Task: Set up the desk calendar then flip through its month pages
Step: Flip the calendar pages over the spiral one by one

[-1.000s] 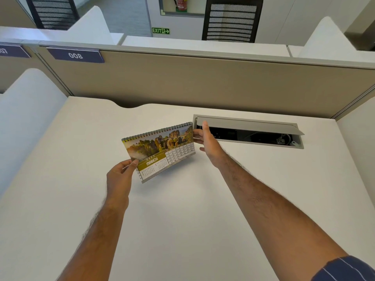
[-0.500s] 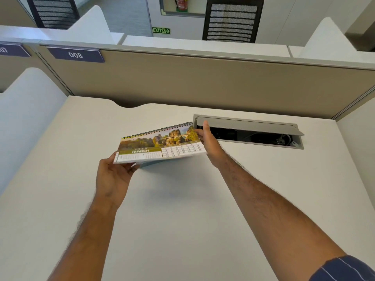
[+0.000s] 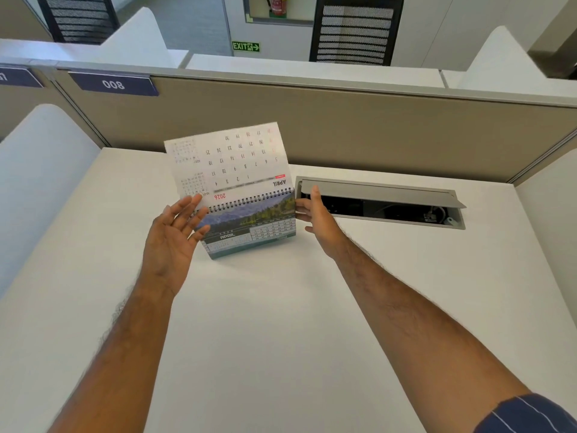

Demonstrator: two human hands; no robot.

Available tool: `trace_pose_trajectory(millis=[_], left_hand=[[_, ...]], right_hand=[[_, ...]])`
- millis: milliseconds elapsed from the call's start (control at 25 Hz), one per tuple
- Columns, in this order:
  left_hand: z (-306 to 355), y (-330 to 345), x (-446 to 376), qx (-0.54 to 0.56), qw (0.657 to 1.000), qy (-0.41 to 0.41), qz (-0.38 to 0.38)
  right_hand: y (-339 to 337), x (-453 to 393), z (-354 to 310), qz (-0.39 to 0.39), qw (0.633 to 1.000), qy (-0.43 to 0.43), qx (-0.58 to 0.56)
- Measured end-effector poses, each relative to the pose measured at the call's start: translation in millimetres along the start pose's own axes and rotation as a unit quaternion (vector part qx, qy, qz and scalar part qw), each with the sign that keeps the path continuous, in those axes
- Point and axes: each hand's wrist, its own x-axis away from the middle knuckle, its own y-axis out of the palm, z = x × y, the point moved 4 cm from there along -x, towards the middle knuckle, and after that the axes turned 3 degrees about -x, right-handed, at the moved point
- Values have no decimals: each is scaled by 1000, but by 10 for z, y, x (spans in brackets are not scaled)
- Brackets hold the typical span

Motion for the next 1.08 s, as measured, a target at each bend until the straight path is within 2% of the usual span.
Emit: trace_pose_trajectory(millis=[120,200,240,320,440,560,640,880,1080], left_hand=[[-63,-34,40,-18,999,26,33],[-137,-101,85,-87,985,63,137],[-185,-141,108,-143,967,67,200],[-341,-190,126,-241,935,13,261],[-643,-163,160,-275,936,-106,193],[-760,-38,233,-306,938,-98,133],[-785,-16,282,-316,935,-82,140],[-760,-166,362,-320,909,-55,261],[-708,-212,348,-313,917,-50,241]], right_hand=[[-6,-4,3,5,1000,1,1],[0,-12,0,7,1000,0,0],[8,-13,8,7,1000,2,-2],[2,-11,22,9,1000,7,-6],[-2,-7,43,8,1000,7,-6],[1,-4,53,6,1000,9,-7],[3,-5,59,6,1000,8,-4],[-2,-3,68,5,1000,7,-7],[7,8,46,7,1000,-5,-6]])
